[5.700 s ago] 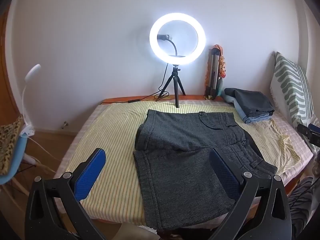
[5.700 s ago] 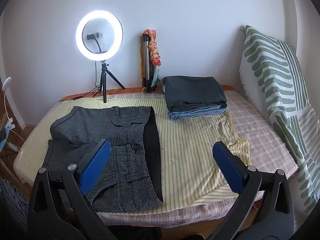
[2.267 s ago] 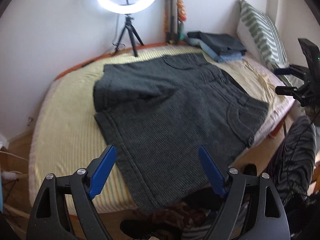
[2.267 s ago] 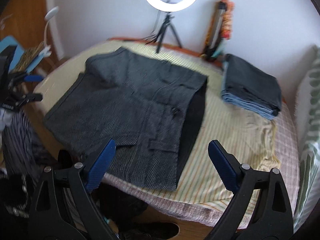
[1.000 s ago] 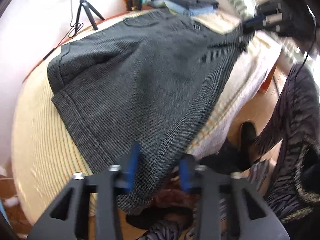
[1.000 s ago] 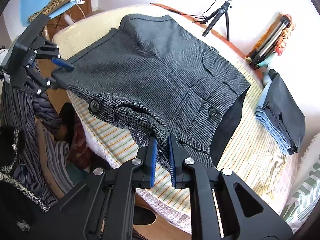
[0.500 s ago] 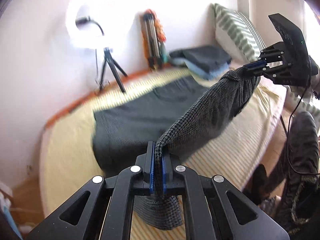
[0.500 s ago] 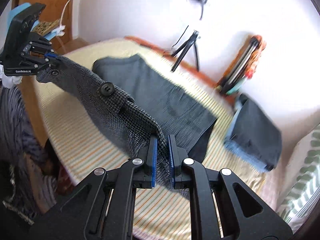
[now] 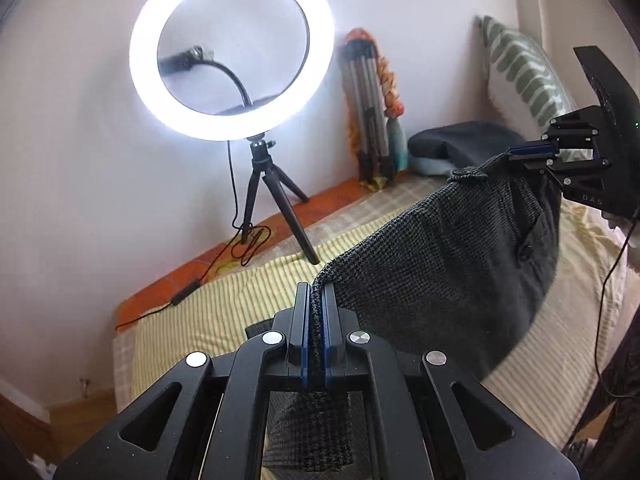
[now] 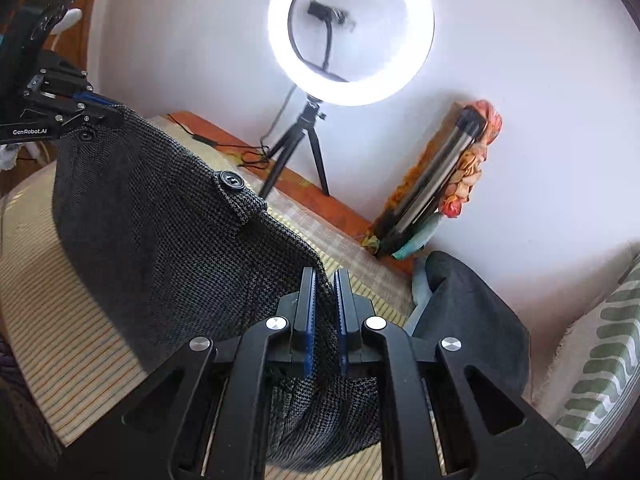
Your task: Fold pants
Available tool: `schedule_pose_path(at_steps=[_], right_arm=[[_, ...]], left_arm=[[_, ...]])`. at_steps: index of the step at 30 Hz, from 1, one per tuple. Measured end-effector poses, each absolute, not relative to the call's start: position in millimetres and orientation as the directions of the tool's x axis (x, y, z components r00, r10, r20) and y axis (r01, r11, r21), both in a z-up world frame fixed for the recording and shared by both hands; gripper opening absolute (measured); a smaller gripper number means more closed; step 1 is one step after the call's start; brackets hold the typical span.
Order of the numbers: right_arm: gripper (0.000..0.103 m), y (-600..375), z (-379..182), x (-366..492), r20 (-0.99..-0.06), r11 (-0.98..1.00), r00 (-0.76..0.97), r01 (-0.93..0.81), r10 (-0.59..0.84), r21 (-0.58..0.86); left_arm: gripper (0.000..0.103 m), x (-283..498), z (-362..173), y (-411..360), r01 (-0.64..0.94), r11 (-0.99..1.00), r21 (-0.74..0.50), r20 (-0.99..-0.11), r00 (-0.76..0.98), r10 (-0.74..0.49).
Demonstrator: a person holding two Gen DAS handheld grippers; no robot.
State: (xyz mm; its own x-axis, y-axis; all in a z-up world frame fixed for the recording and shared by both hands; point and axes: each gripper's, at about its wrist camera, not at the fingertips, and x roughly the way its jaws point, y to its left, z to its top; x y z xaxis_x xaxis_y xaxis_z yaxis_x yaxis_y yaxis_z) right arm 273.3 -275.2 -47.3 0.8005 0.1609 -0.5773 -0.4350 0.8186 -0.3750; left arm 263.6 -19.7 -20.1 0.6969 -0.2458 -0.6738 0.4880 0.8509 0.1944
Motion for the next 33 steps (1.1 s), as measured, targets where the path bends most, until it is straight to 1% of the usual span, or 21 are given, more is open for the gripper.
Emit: schedule_pose_path(at_steps=[3,7,13,18,21,22,23,24,25,26,27,28,29,30,32,33], right_arm=[[0.009,-274.6,-66.9,302.2,-0.606,0.820,0.785,-0.429,0.130,-0.380],[0.009,-275.7,-95.8,339.2,-0.656,0.827,0.745,-0.440,0.118,-0.351],[0.009,-271.6,-138.6,384.6,-0.725,0.820,0.680,-0.473,0.108,-0.322],[0.009,-268.1,-164.9,405.4,-0.757,0.823,0.648,-0.474,0.086,-0.312],[0.009,-269.3,-176.0,412.7,-0.768,0.829,0.636,-0.468,0.076,-0.305],[0.009,-269.5,-177.6,413.6,-0.768,0.830,0.636,-0.466,0.073,-0.307],[0.009,-268.2,-179.0,415.7,-0.769,0.829,0.636,-0.466,0.070,-0.310],[0.009,-267.6,-179.0,417.7,-0.770,0.828,0.635,-0.465,0.066,-0.313],[0.012,-268.0,-178.4,418.1,-0.770,0.830,0.635,-0.460,0.059,-0.316],[0.021,-269.7,-176.2,418.3,-0.768,0.835,0.638,-0.450,0.052,-0.317],[0.026,-270.9,-174.3,418.9,-0.766,0.840,0.641,-0.439,0.045,-0.318],[0.037,-272.9,-171.5,418.7,-0.761,0.847,0.648,-0.423,0.036,-0.321],[0.043,-276.0,-166.7,417.4,-0.753,0.855,0.656,-0.411,0.038,-0.315],[0.044,-279.2,-161.9,415.5,-0.749,0.862,0.661,-0.404,0.045,-0.305],[0.052,-288.0,-149.1,408.3,-0.734,0.881,0.677,-0.375,0.049,-0.288],[0.053,-290.9,-143.0,403.1,-0.727,0.887,0.684,-0.369,0.056,-0.278]], left_arm=[[0.003,292.4,-44.7,-25.2,0.485,0.852,0.195,-0.706,0.673,-0.222],[0.003,326.4,-80.7,-29.0,0.476,0.861,0.180,-0.749,0.634,-0.194],[0.003,355.5,-121.4,-30.3,0.472,0.863,0.179,-0.791,0.591,-0.160],[0.004,371.9,-147.4,-34.9,0.479,0.854,0.202,-0.815,0.566,-0.124],[0.009,377.1,-159.9,-39.3,0.478,0.849,0.223,-0.827,0.555,-0.095],[0.015,377.9,-161.1,-39.6,0.470,0.851,0.236,-0.824,0.560,-0.081],[0.019,380.1,-161.1,-39.5,0.461,0.854,0.240,-0.822,0.564,-0.073],[0.029,382.4,-160.5,-37.5,0.449,0.861,0.238,-0.824,0.563,-0.066],[0.043,385.2,-157.9,-32.8,0.426,0.875,0.229,-0.825,0.562,-0.058],[0.048,387.4,-154.9,-27.9,0.403,0.888,0.221,-0.823,0.566,-0.051],[0.053,389.3,-150.9,-22.0,0.378,0.902,0.210,-0.819,0.572,-0.048],[0.053,390.7,-145.3,-15.0,0.354,0.915,0.194,-0.816,0.577,-0.050],[0.053,391.1,-138.4,-7.6,0.331,0.927,0.176,-0.810,0.583,-0.054],[0.054,391.2,-132.5,-2.2,0.316,0.935,0.163,-0.805,0.590,-0.059],[0.056,385.1,-115.3,10.6,0.286,0.947,0.144,-0.785,0.616,-0.067],[0.057,380.4,-107.2,16.2,0.278,0.951,0.136,-0.776,0.627,-0.073]])
